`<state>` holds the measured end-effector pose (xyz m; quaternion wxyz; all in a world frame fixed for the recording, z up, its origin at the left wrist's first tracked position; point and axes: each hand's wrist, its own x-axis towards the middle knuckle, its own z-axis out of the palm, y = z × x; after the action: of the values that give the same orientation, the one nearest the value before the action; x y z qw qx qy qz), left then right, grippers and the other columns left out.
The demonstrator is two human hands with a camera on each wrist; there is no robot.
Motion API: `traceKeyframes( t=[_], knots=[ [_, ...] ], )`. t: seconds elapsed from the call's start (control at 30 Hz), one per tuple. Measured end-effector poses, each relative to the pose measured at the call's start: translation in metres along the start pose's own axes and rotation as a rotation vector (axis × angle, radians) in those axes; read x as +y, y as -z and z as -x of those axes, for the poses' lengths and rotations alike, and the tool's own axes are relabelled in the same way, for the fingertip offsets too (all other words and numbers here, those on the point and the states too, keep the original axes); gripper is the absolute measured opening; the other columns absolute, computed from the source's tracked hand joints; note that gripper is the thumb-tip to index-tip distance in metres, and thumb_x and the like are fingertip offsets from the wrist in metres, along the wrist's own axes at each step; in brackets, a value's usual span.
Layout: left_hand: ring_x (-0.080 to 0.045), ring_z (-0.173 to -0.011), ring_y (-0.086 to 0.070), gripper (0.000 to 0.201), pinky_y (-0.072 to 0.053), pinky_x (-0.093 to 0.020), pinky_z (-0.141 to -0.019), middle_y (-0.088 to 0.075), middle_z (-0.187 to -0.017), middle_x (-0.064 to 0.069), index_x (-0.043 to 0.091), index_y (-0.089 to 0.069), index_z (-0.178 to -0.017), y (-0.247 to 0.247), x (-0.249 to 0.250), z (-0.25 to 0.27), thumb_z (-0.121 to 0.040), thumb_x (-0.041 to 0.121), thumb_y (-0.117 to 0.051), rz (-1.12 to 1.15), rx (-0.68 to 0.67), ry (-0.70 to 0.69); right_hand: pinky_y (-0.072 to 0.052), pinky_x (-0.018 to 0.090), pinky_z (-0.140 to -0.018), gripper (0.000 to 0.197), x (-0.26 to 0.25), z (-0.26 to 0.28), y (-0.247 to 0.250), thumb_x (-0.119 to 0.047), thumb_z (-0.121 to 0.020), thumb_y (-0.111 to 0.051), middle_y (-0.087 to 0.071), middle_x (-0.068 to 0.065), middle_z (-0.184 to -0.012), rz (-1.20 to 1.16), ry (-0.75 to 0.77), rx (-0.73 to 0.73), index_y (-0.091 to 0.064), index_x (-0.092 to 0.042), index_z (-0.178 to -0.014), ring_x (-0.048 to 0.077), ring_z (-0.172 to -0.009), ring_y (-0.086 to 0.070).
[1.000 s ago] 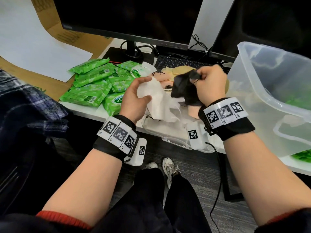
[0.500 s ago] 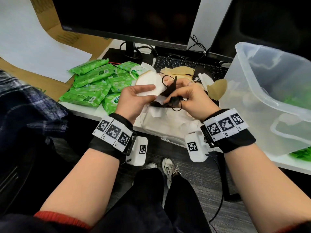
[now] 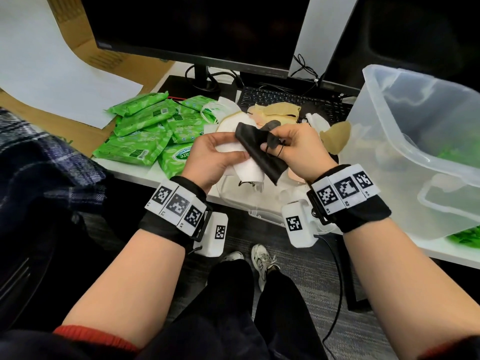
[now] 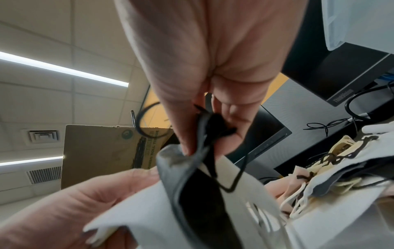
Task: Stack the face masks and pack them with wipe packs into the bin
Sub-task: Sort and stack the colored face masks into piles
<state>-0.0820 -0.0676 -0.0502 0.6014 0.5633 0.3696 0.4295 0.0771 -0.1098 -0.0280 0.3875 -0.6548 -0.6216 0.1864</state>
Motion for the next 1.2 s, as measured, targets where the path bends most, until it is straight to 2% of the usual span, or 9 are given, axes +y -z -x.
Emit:
traceKeyframes(
  t=[0.17,0.43,0.57,0.7,0.77,0.87,1.0,1.1,1.2],
  knots=[
    [-0.006,-0.068,-0.063,0.018,-0.052,-0.021,-0.077,-0.068,-0.081,-0.001,0.006,-0.069,-0.087,-0.003,0.0,-0.002,-0.074,-0.006,-0.068,-0.04,0.029,-0.015,-0.048,0.053,-0.083,0.009,0.002,-0.002,0.003,-0.012,-0.074,-0.07,-0.058,0.005,-0.072,0.009,-0.022,-0.055,-0.064,-0.012,-0.068,0.022,-0.074,-0.052],
    [-0.005,-0.084,-0.053,0.049,-0.038,-0.005,-0.077,-0.07,-0.081,0.005,0.014,-0.073,-0.074,0.003,-0.001,-0.006,-0.095,0.039,-0.037,-0.105,0.104,0.103,-0.049,0.018,-0.07,0.027,-0.01,0.0,0.018,-0.007,-0.08,-0.065,-0.059,-0.029,-0.058,-0.11,0.063,0.399,-0.068,-0.034,-0.078,-0.006,-0.067,-0.058],
    [-0.017,-0.09,-0.062,0.052,-0.044,-0.034,-0.092,-0.073,-0.07,0.002,0.015,-0.074,-0.073,0.002,0.0,-0.007,-0.089,0.055,-0.043,0.042,0.059,0.188,-0.05,0.02,-0.081,0.038,-0.01,0.005,0.013,0.006,-0.08,-0.061,-0.066,-0.016,-0.085,-0.077,0.179,0.152,-0.068,-0.026,-0.1,-0.005,-0.085,-0.06],
    [-0.01,-0.06,-0.063,0.015,-0.049,-0.023,-0.068,-0.069,-0.061,0.001,0.01,-0.07,-0.071,0.002,-0.003,-0.006,-0.083,0.006,-0.062,0.088,0.024,0.125,-0.048,0.016,-0.086,0.038,-0.007,0.012,0.009,0.017,-0.077,-0.054,-0.071,0.009,-0.094,-0.101,0.154,-0.118,-0.069,-0.012,-0.098,0.004,-0.091,-0.063],
    [-0.004,-0.053,-0.062,0.015,-0.052,-0.016,-0.058,-0.068,-0.057,0.007,0.003,-0.068,-0.082,0.003,-0.005,-0.006,-0.08,-0.009,-0.059,0.054,0.011,0.093,-0.046,0.007,-0.076,0.038,-0.006,0.014,0.011,0.024,-0.072,-0.045,-0.071,-0.001,-0.074,-0.16,0.119,-0.169,-0.072,0.0,-0.085,-0.005,-0.077,-0.063],
    [-0.003,-0.055,-0.064,0.022,-0.054,-0.017,-0.059,-0.068,-0.064,0.006,-0.006,-0.066,-0.098,0.006,-0.006,-0.007,-0.077,-0.011,-0.062,0.038,0.105,0.047,-0.046,0.008,-0.065,0.033,-0.009,0.014,0.015,0.018,-0.064,-0.032,-0.067,-0.01,-0.056,-0.317,0.042,-0.114,-0.058,0.002,-0.052,0.0,-0.067,-0.064],
    [0.007,-0.056,-0.061,0.026,-0.048,-0.009,-0.058,-0.065,-0.081,0.0,-0.005,-0.065,-0.104,0.003,-0.002,-0.005,-0.079,-0.011,-0.062,-0.019,0.147,-0.069,-0.042,0.009,-0.067,0.026,-0.007,0.004,0.017,-0.003,-0.063,-0.035,-0.066,-0.003,-0.071,-0.408,-0.01,0.222,-0.057,-0.016,-0.069,0.003,-0.072,-0.059],
    [0.009,-0.06,-0.061,0.03,-0.046,-0.006,-0.06,-0.065,-0.092,-0.003,0.002,-0.063,-0.107,-0.001,0.001,0.0,-0.079,-0.01,-0.062,-0.026,0.114,-0.135,-0.043,0.013,-0.067,0.013,-0.003,-0.002,0.01,-0.024,-0.086,-0.054,-0.06,-0.004,-0.092,-0.229,-0.067,0.126,-0.059,-0.019,-0.097,0.005,-0.08,-0.055],
    [0.007,-0.064,-0.063,0.031,-0.047,-0.008,-0.064,-0.067,-0.09,-0.001,0.006,-0.064,-0.105,-0.003,0.003,0.004,-0.078,-0.009,-0.064,-0.015,0.076,-0.148,-0.045,0.027,-0.061,0.017,0.0,-0.004,0.004,-0.02,-0.08,-0.07,-0.058,0.003,-0.078,-0.057,-0.08,0.09,-0.063,-0.006,-0.088,0.013,-0.068,-0.052]
  ],
)
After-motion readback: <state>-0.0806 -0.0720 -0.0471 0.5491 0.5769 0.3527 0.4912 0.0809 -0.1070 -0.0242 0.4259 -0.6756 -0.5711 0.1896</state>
